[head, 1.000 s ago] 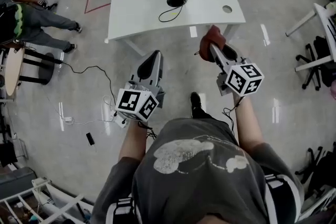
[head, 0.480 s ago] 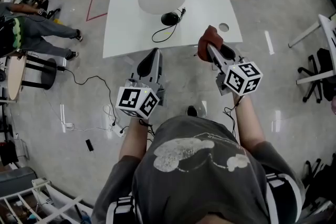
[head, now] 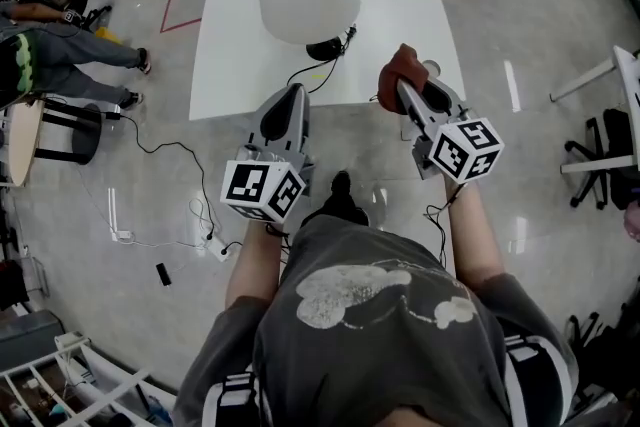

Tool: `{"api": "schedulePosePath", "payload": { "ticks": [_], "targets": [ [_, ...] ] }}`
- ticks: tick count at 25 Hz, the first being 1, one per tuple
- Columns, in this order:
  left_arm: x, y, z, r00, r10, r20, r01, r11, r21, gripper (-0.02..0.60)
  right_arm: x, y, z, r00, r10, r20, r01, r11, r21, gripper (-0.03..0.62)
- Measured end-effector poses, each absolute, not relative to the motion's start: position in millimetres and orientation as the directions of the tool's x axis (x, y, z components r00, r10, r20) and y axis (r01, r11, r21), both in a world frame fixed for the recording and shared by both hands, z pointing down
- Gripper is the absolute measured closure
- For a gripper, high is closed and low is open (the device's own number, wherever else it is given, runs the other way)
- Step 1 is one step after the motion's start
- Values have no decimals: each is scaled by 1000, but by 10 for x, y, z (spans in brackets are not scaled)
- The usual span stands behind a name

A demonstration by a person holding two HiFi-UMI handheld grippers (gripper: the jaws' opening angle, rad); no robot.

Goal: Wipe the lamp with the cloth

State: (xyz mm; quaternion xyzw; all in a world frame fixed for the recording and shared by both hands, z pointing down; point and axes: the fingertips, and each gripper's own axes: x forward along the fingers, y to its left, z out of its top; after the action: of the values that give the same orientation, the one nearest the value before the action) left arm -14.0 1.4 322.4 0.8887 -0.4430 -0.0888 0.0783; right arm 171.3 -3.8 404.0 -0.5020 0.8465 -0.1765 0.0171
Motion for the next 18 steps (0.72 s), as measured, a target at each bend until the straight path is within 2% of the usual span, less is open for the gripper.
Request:
{"api": "schedulePosePath", "payload": {
  "ticks": [18],
  "targets": [
    [-404, -1343, 3085, 570, -815, -103, -784, -578, 226, 574, 1904, -1624, 3699, -409, -903, 127, -892, 367, -263, 497]
  ]
}}
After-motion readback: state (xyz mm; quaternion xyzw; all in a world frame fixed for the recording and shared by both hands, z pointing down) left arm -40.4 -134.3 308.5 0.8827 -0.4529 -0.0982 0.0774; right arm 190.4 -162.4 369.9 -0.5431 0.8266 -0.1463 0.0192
